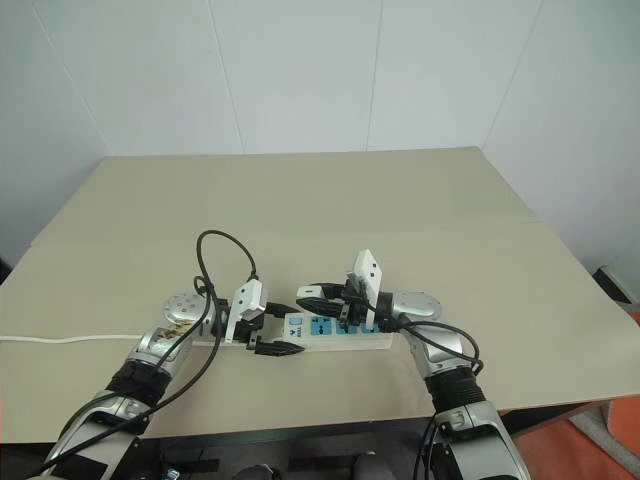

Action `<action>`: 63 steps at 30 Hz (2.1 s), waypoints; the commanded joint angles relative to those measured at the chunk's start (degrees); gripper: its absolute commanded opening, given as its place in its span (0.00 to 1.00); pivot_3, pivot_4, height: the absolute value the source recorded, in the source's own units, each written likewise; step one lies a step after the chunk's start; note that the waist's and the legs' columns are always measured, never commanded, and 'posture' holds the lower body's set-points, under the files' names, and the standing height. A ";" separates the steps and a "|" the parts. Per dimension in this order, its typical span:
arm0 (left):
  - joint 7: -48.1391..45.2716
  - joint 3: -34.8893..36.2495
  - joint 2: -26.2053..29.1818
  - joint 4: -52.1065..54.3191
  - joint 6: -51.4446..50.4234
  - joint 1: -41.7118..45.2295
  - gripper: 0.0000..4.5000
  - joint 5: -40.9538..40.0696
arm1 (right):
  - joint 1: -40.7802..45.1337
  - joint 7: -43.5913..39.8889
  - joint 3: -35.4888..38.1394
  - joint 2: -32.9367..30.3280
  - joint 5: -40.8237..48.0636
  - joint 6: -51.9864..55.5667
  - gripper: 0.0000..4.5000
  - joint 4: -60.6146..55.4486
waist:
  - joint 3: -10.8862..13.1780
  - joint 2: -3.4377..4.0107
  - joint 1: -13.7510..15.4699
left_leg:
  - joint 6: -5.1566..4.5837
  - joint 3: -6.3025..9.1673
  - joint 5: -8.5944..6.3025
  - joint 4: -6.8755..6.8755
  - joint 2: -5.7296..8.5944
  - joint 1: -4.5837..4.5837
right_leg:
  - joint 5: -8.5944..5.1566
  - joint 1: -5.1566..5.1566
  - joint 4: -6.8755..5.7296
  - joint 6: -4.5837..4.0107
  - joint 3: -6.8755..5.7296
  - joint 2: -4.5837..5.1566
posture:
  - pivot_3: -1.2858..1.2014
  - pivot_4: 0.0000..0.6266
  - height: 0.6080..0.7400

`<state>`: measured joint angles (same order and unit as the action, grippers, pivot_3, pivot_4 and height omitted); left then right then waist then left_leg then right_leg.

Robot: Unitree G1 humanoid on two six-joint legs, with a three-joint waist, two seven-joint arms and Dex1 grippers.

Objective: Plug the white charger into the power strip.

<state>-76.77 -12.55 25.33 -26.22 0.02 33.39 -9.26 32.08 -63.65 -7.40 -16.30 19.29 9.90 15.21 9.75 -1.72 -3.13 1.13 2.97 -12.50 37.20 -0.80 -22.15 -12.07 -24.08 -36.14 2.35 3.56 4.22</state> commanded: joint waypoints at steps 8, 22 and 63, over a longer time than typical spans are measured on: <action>-1.09 -0.50 1.47 0.54 -0.78 -0.42 0.73 0.50 | -0.54 -0.75 0.62 0.09 0.24 -2.60 0.25 0.76 | 0.00 0.00 -0.08 | 0.00 0.00 0.00 0.00 0.00 0.00 | 0.00 0.00 0.00 0.00 0.00 0.00 | 0.52 0.24 1.00; -1.27 -0.27 2.07 0.58 -0.95 -0.15 0.73 0.49 | -0.69 -2.39 -0.59 -0.21 -0.74 -5.40 0.25 3.23 | 0.00 0.00 -0.19 | 0.00 0.00 0.00 -0.02 0.00 0.02 | -0.01 0.01 0.01 0.01 0.00 0.00 | 0.52 0.24 1.00; -0.08 0.31 4.85 3.77 -2.01 -2.56 0.73 -0.36 | 0.58 -10.08 -5.63 -4.25 -4.57 -12.76 0.25 13.92 | -0.05 -0.07 0.07 | 0.00 -0.01 0.00 -0.05 -0.02 0.16 | -0.01 0.12 0.04 0.01 0.01 -0.02 | 0.52 0.24 1.00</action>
<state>-76.35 -13.66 27.52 -22.52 -1.40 31.48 -10.11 34.48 -74.30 -11.15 -19.88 18.67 -3.67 26.22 9.70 -1.79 -3.06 1.13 2.96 -12.50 37.12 -0.84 -21.97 -12.08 -23.96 -36.11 2.36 3.57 4.18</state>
